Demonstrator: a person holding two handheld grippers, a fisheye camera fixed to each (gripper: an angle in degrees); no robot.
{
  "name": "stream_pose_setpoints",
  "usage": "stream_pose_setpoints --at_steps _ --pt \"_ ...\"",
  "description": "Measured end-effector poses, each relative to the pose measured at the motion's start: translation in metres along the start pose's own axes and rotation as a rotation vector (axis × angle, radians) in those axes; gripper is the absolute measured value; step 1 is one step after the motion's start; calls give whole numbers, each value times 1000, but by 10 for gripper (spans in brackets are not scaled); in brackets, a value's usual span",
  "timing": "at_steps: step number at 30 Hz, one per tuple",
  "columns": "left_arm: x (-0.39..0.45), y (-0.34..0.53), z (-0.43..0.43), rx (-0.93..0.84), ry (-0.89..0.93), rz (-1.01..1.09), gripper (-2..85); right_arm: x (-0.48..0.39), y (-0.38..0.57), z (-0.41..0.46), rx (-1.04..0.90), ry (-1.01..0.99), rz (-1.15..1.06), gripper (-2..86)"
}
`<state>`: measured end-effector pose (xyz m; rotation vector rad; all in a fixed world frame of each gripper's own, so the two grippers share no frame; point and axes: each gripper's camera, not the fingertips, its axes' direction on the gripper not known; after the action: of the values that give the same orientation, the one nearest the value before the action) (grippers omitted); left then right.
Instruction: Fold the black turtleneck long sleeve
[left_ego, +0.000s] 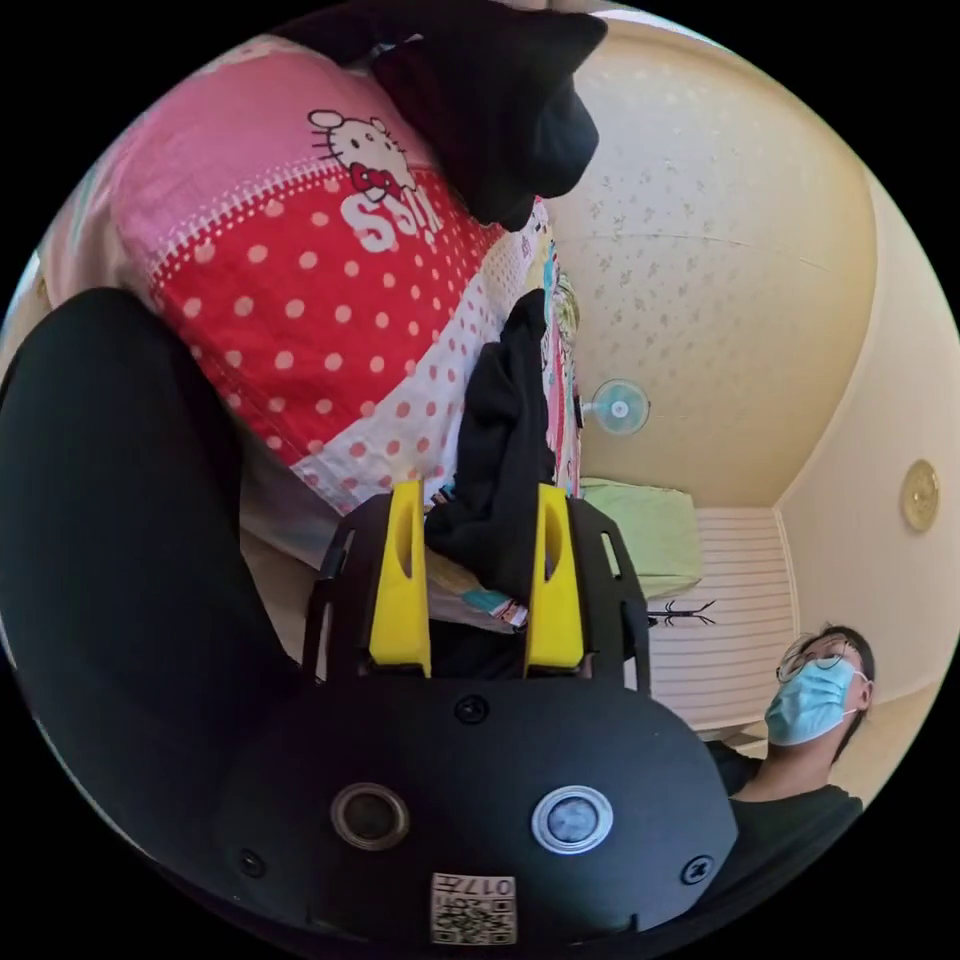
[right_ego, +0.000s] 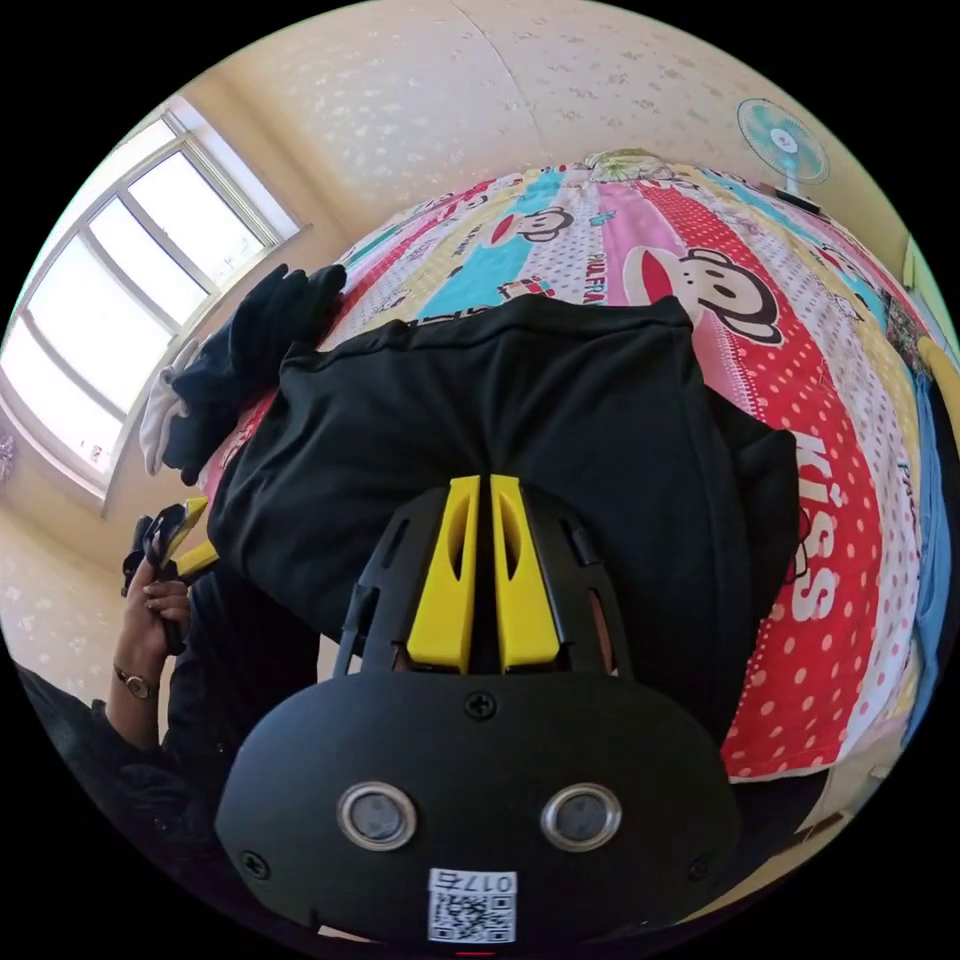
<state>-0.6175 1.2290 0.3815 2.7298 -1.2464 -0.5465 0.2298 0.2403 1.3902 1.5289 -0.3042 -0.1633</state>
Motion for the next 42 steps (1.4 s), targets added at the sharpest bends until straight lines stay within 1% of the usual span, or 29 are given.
stream_pose_setpoints --at_steps 2,4,5,7,9,10,12,13,15,16,18,19,21,22,23,25,27,28,29,30,31,32,35,38,40,42 --pt "4 2 12 -60 -7 -5 86 3 5 -11 6 -15 -26 22" --pt "22 6 17 -59 12 63 61 9 13 -28 33 -34 -30 16" --pt "45 9 18 -23 10 134 56 17 19 -43 65 -43 -10 12" --pt "87 11 33 -35 4 260 53 35 29 -73 162 -18 62 9" --pt "151 17 85 -203 29 452 52 70 48 -121 326 17 202 8" --pt "165 21 102 -248 27 504 52 80 54 -131 364 15 238 8" --pt "209 52 176 -411 -10 658 52 117 78 -164 483 -16 356 8" --pt "217 62 195 -457 -16 691 52 126 85 -169 503 -21 383 8" --pt "234 104 269 -635 -21 821 59 158 108 -186 546 -30 490 12" --pt "234 113 286 -687 -31 831 63 165 112 -189 548 -34 510 13" --pt "219 144 341 -879 -70 791 111 186 126 -199 555 -63 563 19" --pt "214 149 346 -897 -59 774 115 190 128 -202 561 -71 571 21" --pt "199 158 340 -881 7 737 119 197 136 -211 590 -98 583 29" --pt "197 158 334 -863 10 737 118 197 137 -212 596 -103 581 31" --pt "193 155 317 -804 -6 741 117 197 136 -213 602 -114 574 35" --pt "187 144 287 -677 -67 738 122 194 131 -211 593 -129 566 42" --pt "171 127 245 -477 -184 680 133 188 121 -203 562 -142 558 47" --pt "164 122 237 -440 -209 649 144 186 118 -200 552 -146 557 49" --pt "150 115 227 -410 -228 574 165 180 113 -195 537 -150 549 51" --pt "134 110 224 -429 -215 492 179 172 110 -193 533 -146 540 54" --pt "126 109 225 -450 -206 453 187 168 109 -193 536 -140 535 55" --pt "111 109 229 -493 -193 394 183 159 107 -195 546 -123 524 56" --pt "101 117 221 -445 -172 395 164 137 103 -208 575 -101 475 64" --pt "97 123 220 -496 -153 394 161 113 97 -223 578 -79 429 71" --pt "93 128 220 -515 -131 383 156 97 89 -226 541 -53 404 74" --pt "89 134 223 -534 -60 345 126 67 77 -229 515 -16 352 85"
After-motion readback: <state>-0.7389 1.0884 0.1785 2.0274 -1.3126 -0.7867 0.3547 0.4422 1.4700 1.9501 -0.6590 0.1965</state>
